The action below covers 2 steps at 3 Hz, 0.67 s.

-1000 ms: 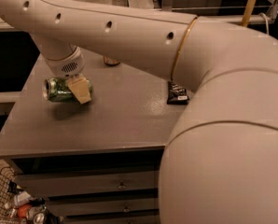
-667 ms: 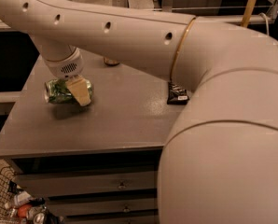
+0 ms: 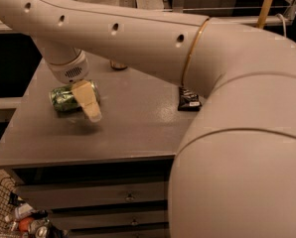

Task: Knock green can over

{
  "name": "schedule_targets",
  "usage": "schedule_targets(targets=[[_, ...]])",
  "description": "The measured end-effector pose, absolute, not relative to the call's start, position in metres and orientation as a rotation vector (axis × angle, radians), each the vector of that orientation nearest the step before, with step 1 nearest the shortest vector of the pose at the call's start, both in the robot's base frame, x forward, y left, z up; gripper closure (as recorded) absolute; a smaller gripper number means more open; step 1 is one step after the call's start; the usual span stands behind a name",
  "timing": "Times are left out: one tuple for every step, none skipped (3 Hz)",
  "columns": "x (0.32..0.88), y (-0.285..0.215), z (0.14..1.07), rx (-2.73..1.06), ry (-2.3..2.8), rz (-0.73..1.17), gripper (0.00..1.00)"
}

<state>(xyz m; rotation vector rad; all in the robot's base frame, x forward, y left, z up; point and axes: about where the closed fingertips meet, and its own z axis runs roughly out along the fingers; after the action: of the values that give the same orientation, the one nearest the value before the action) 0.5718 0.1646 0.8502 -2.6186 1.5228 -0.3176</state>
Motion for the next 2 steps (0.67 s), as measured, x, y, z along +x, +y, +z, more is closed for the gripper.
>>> schedule_targets(targets=[[0.572,0.162,0.856,-2.573,1.483,-0.244,0.00],[0.576,0.136,0.864,-2.484,1.483,-0.142,0.00]])
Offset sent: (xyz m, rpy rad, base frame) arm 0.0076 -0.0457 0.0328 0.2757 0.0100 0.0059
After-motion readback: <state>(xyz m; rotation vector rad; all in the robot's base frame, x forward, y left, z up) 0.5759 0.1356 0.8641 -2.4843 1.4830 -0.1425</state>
